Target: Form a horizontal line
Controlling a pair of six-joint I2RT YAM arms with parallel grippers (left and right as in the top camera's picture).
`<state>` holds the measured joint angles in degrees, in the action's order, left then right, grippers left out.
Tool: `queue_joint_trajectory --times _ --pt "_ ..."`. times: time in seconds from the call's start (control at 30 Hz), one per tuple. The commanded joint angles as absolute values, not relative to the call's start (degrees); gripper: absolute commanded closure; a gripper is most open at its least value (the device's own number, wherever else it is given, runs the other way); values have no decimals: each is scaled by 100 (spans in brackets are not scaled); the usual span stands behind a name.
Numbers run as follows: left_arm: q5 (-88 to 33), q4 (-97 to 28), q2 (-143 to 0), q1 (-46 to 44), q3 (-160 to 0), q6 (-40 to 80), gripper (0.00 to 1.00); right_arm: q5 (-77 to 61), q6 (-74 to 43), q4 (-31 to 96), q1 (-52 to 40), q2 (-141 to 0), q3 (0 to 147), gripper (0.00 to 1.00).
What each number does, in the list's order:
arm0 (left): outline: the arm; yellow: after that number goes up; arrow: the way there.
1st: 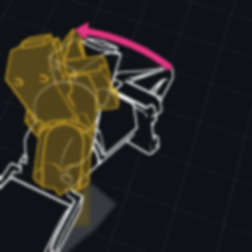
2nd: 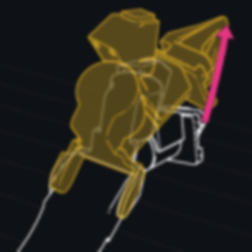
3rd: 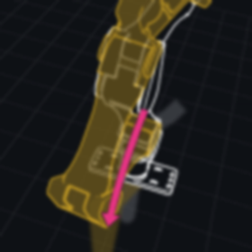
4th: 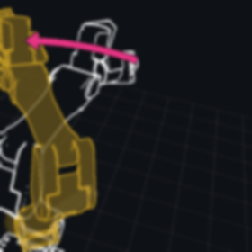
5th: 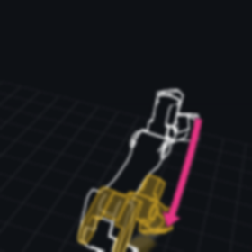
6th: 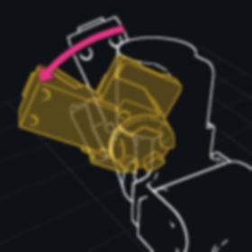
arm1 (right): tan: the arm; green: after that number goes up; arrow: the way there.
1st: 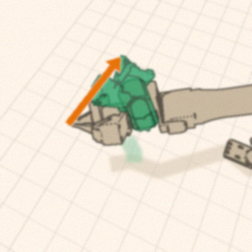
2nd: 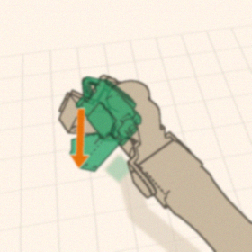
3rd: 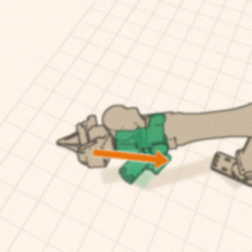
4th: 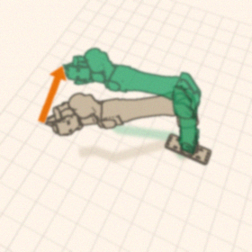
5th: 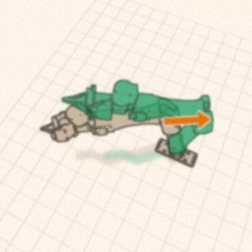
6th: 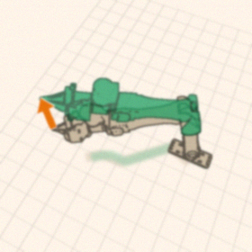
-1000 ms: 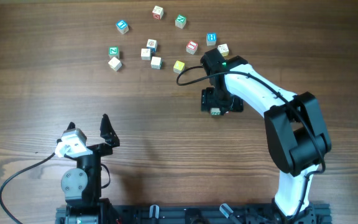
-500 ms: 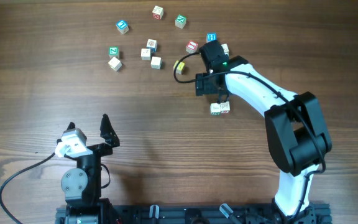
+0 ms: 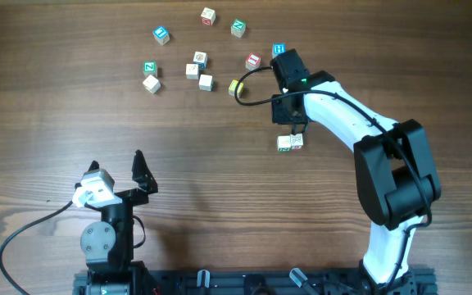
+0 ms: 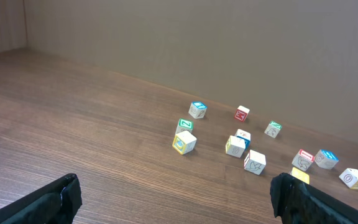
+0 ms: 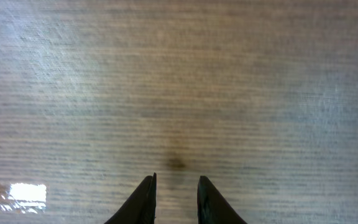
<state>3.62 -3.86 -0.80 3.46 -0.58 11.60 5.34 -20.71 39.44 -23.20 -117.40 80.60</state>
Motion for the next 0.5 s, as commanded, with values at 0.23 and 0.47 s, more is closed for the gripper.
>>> queue_joint_trajectory --times 0.23,0.47 --pt "440 -373 -38 327 -34 1070 0 27 -2108 4381 -2329 -11616 8023 69" --pt "438 -373 -38 327 -32 1070 0 27 -2123 4560 -2329 -11616 8023 63"
